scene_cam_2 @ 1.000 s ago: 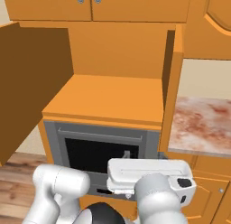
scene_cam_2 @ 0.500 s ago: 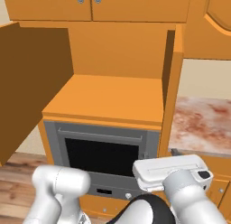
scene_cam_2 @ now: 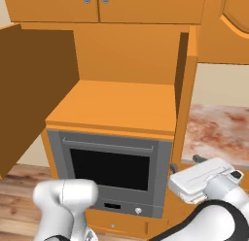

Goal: Open the cabinet. Pick the sponge and place it next to the sink. Then close the cabinet.

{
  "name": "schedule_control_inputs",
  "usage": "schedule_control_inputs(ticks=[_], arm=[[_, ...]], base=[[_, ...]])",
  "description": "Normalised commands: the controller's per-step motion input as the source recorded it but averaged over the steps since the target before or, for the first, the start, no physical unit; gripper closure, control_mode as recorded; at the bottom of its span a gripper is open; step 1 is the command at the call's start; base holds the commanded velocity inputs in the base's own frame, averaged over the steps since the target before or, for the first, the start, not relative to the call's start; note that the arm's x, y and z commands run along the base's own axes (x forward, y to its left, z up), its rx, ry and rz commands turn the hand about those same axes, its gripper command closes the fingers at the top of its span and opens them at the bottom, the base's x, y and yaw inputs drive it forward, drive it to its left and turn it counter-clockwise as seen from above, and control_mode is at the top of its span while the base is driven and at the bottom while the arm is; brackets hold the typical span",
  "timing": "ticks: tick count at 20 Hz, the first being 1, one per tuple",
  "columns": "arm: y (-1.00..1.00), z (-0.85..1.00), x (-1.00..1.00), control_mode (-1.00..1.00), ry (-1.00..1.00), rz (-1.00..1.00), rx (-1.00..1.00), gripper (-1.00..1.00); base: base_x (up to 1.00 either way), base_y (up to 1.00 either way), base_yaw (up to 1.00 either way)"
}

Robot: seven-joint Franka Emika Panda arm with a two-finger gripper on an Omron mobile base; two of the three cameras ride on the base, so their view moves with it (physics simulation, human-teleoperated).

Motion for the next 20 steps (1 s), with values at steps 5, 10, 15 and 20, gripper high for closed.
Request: schedule_control_inputs(ticks=[5,10,15,20], arm=[[-0.41,-0.26,0.35,-1.0,0.0,0.4,0.0,-1.0],[-0.52,-0.2,0.38,-1.0,0.0,0.37,0.0,-1.0],[-0.42,-0.05,0.32,-1.0,0.0,0.27,0.0,-1.0],[-0.06,0.0,0.38,-1.0,0.0,0.09,0.0,-1.0]], base=[[0.0,0.0,0.0],[0.0,0.0,0.0],[0.0,0.0,0.0],[0.0,0.0,0.0]])
